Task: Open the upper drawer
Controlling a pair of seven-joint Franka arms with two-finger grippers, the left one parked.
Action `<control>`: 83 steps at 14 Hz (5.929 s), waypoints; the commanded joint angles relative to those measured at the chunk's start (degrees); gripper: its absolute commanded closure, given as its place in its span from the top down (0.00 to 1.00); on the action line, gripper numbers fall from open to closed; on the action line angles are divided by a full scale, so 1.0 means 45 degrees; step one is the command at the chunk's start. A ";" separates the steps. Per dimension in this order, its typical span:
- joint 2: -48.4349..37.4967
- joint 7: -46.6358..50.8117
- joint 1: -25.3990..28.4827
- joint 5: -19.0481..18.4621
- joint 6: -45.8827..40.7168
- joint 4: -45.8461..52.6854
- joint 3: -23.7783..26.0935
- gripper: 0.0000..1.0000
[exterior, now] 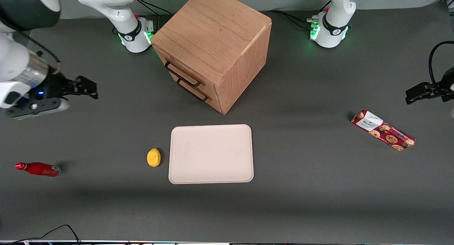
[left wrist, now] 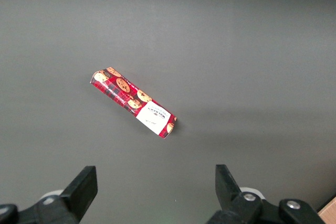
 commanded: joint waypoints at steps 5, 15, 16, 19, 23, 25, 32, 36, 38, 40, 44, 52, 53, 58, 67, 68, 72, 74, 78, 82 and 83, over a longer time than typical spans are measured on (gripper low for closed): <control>-0.1166 -0.2948 -0.0007 0.1662 0.1275 -0.2640 0.1047 1.00; -0.1615 -0.3829 0.0227 0.3339 0.3229 -0.5650 0.2612 1.00; -0.1616 -0.3829 0.0227 0.3477 0.3482 -0.5846 0.2825 1.00; -0.1713 -0.3810 0.0286 0.3907 0.4186 -0.6413 0.3158 1.00; -0.1616 -0.3790 0.0286 0.3927 0.4791 -0.6901 0.3452 1.00; -0.1596 -0.3771 0.0286 0.3927 0.5201 -0.7213 0.3568 1.00; -0.1362 -0.3829 0.0325 0.4025 0.6043 -0.7859 0.3745 1.00; -0.1147 -0.3810 0.0384 0.4025 0.6276 -0.7937 0.3765 1.00; -0.1147 -0.3810 0.0384 0.4025 0.6510 -0.8132 0.3920 1.00; -0.1147 -0.3810 0.0384 0.4025 0.6784 -0.8308 0.3921 1.00; -0.0972 -0.3829 0.0384 0.4025 0.6960 -0.8387 0.3921 1.00; -0.0854 -0.3849 0.0364 0.3869 0.7098 -0.8387 0.3921 1.00; -0.0835 -0.3849 0.0364 0.3849 0.7098 -0.8367 0.3902 1.00; -0.0737 -0.3849 0.0247 0.3499 0.7098 -0.8250 0.3765 1.00; 0.0004 -0.3829 0.0052 0.2249 0.7644 -0.7627 0.2907 1.00; 0.0122 -0.3810 0.0071 0.2112 0.7644 -0.7451 0.2789 1.00; 0.0746 -0.3849 0.0013 0.1488 0.7664 -0.6651 0.2262 1.00; 0.1000 -0.3965 -0.0105 0.1310 0.7664 -0.6454 0.2202 1.00; 0.1469 -0.4453 -0.0260 0.0881 0.8132 -0.6142 0.1676 1.00; 0.2036 -0.4883 -0.0359 0.0841 0.8172 -0.5380 0.1305 1.00; 0.2133 -0.5135 -0.0359 0.0841 0.8172 -0.5263 0.1110 1.00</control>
